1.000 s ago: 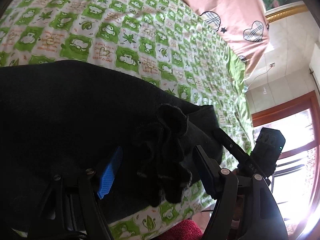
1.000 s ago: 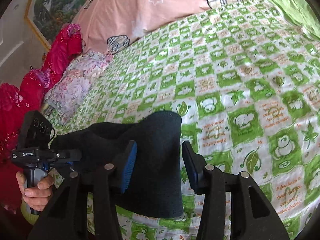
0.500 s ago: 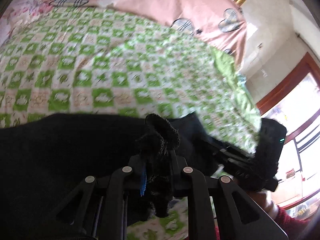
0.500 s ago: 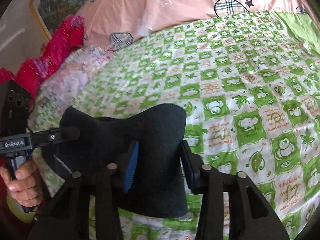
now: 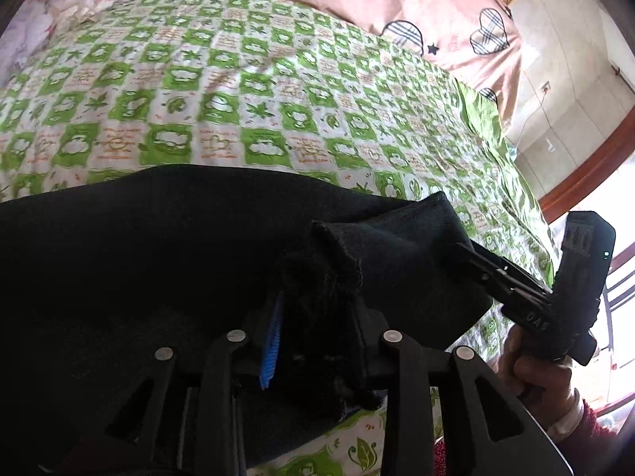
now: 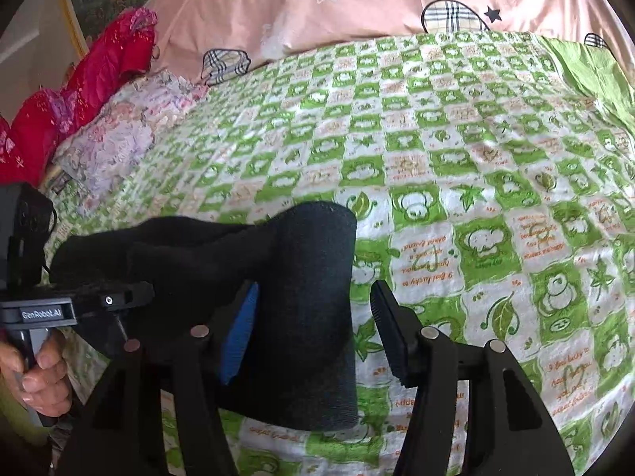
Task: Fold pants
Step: 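Lower the folded cuffs onto the pants and open the right gripper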
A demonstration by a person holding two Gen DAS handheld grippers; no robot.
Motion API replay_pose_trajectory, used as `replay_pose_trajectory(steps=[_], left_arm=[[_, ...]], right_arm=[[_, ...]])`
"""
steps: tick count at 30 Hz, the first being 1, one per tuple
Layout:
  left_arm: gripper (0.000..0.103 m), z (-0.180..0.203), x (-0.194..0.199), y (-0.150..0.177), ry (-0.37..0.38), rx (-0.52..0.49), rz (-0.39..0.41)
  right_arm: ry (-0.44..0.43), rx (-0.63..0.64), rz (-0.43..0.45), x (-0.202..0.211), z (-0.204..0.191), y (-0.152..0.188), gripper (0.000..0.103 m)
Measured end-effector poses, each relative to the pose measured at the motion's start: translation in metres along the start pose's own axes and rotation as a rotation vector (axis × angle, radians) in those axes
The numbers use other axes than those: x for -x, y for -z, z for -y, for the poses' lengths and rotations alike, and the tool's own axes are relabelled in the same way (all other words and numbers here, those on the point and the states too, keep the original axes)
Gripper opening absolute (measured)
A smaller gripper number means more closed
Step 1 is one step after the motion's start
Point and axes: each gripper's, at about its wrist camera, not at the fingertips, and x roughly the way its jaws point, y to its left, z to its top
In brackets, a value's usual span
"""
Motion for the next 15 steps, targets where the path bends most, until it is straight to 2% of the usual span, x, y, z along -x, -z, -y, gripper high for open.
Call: replay_pose_trajectory(steps=[6, 11, 15], left_arm=[[0.039, -0.021, 0.034, 0.011, -0.024, 0.094, 0.055], [0.053, -0.046, 0.067, 0.031, -0.031, 0.206, 0.115], [0.053, -0.069, 0.096, 0.053, -0.063, 0.297, 0.172]], right_arm=[[-0.096, 0.067, 0.038, 0.015, -0.033, -0.018, 0.060], [-0.196, 0.158, -0.001, 0.006, -0.075, -0.024, 0.060], [-0.261, 0.205, -0.032, -0.007, -0.106, -0.024, 0.060]])
